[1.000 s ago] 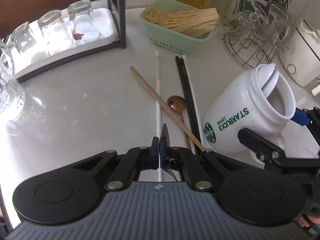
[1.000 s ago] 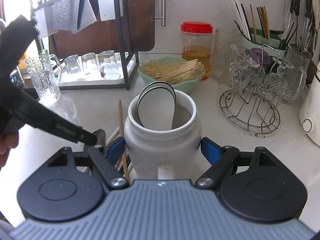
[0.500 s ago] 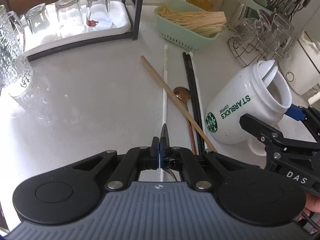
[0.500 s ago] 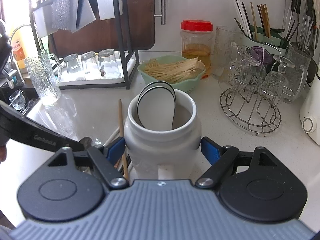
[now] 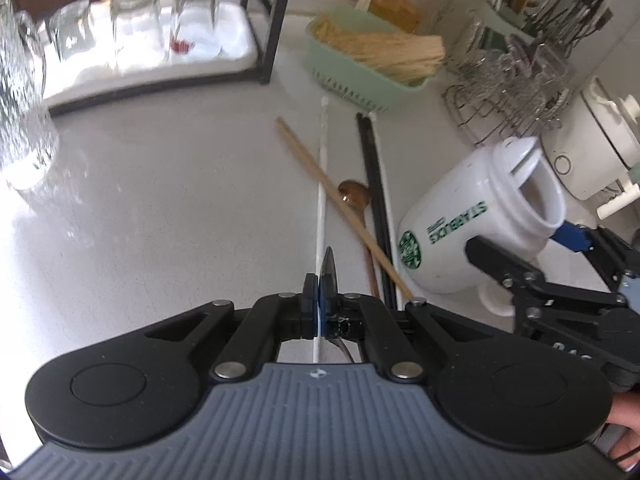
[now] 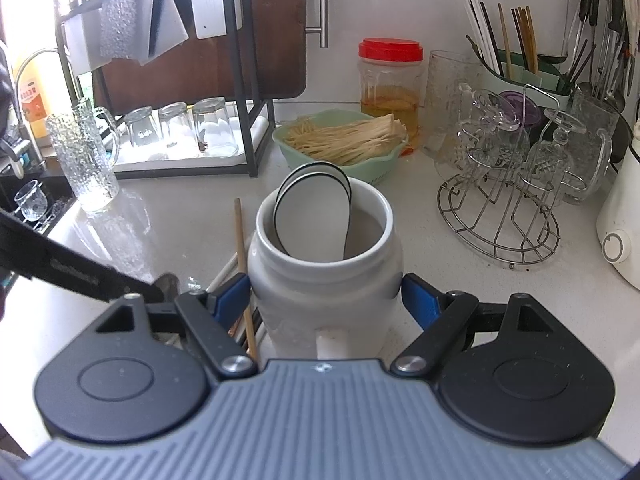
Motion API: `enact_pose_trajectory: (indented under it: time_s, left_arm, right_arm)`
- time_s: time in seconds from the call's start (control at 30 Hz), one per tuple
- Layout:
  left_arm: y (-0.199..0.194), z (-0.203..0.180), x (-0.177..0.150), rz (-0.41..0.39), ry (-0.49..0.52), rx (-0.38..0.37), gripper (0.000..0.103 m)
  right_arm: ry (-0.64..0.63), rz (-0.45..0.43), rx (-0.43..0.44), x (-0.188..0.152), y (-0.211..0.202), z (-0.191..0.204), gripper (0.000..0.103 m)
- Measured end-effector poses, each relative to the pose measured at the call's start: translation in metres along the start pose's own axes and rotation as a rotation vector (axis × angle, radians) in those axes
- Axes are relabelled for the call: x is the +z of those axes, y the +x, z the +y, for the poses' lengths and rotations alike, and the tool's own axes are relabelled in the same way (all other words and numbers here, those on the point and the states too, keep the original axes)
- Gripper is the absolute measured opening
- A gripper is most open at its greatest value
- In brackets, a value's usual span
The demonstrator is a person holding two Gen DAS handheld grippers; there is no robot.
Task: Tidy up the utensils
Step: 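Lift the steel spoon with the left gripper and carry it over the jar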
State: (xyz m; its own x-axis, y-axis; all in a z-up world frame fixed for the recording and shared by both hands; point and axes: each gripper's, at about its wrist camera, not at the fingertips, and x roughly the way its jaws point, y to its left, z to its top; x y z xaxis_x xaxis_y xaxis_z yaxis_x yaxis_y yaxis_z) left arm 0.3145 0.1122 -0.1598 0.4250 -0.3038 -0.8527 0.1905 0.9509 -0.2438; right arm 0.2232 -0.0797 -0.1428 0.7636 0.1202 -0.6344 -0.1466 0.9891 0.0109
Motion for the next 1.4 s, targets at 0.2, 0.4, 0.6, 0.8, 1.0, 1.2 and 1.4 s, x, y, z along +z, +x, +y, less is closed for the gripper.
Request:
enact_pose_trajectory:
  time_s: [0.2,0.4,0.6,0.8,1.0,1.2,1.4]
  left_arm:
    - [-0.021,-0.002,0.007,-0.038,0.006,-0.023,0.001]
    - [-0.048,-0.008,0.021,-0.124,0.025,-0.036,0.001]
    - [-0.059,-0.01,0.039,-0.175,0.024,-0.027,0.001]
    - [-0.066,-0.013,0.048,-0.2,0.011,-0.017,0.001]
    - [-0.073,-0.024,0.054,-0.236,-0.009,-0.001,0.001]
    - [-0.089,-0.04,0.058,-0.288,-0.024,0.038,0.001]
    - [-0.107,-0.056,0.054,-0.351,-0.042,0.067,0.001]
  right_arm:
    - [0.0,0.012,-0.002,0.0,-0.001,0.001,0.085]
    - [-0.015,0.028,0.012,-0.001,-0.004,0.003,0.085]
    - [-0.02,0.031,0.018,0.0,-0.004,0.003,0.085]
    - [-0.027,0.035,0.038,0.001,-0.004,-0.001,0.084]
    - [-0.037,0.041,0.053,0.001,-0.005,-0.006,0.084]
    - [-0.059,0.043,0.079,-0.001,-0.007,-0.012,0.084]
    - [-0.09,0.042,0.104,-0.002,-0.01,-0.015,0.084]
